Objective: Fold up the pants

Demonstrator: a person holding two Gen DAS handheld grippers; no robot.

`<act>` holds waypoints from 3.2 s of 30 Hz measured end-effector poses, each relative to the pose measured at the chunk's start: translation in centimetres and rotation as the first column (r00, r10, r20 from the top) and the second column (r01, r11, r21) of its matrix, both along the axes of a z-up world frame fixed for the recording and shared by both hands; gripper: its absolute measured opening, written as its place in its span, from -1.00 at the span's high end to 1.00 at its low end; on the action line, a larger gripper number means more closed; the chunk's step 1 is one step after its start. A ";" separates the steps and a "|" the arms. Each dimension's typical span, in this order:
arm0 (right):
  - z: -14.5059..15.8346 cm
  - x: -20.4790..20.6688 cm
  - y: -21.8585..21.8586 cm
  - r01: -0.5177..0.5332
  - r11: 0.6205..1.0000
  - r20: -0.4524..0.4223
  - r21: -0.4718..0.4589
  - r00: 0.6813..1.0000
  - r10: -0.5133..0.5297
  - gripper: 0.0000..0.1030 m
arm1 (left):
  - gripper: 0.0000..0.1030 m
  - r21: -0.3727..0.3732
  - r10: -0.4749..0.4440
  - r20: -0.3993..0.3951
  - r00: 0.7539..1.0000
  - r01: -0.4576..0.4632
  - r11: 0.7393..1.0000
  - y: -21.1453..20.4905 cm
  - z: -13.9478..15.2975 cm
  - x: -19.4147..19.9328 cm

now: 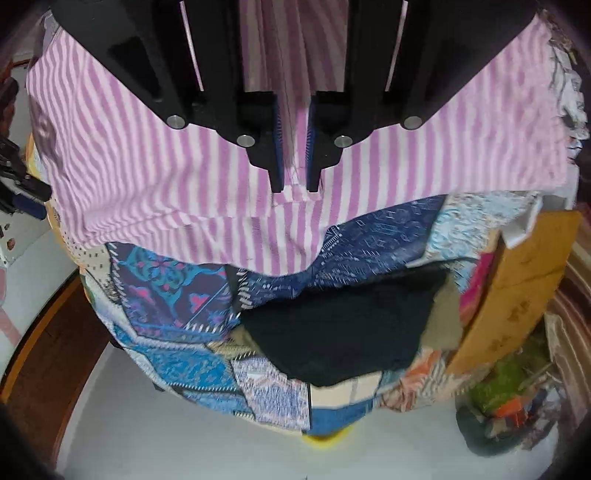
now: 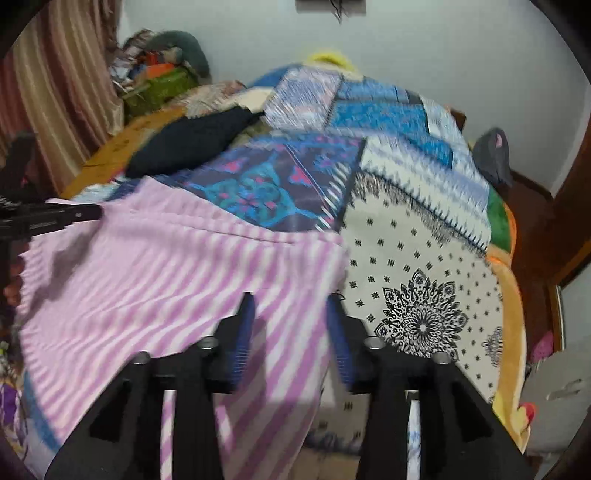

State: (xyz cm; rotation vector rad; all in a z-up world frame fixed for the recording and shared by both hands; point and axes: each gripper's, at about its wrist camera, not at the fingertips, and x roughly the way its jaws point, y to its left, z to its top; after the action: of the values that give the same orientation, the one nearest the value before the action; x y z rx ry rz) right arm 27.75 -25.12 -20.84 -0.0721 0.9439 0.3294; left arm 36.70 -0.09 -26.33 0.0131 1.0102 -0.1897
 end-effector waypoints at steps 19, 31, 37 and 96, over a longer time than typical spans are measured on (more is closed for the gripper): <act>-2.9 -4.0 8.4 -0.205 0.978 -0.110 0.039 0.972 0.208 0.16 | 0.12 0.071 -0.034 -0.028 0.999 0.036 0.997 -3.5 -3.2 -6.6; -1.2 -5.8 7.3 -0.179 0.981 -0.112 0.068 0.976 0.186 0.16 | -0.08 0.008 0.109 0.018 0.994 -0.110 0.994 4.0 -1.0 -10.4; 1.2 -6.1 9.6 -0.213 0.973 -0.022 0.086 0.976 0.216 0.09 | -0.39 -0.018 0.181 0.089 0.979 -0.180 0.984 9.6 1.8 -14.0; 1.0 -10.6 2.2 -0.029 0.999 -0.041 0.040 0.999 0.030 -0.09 | 0.76 0.067 -0.040 0.414 0.909 0.013 0.998 1.2 11.5 -10.9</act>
State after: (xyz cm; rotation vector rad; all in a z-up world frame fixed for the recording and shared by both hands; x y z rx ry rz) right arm 17.13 -22.95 -19.82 -0.0436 0.9780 0.3775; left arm 25.77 1.08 -14.87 0.1202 0.5889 -0.1706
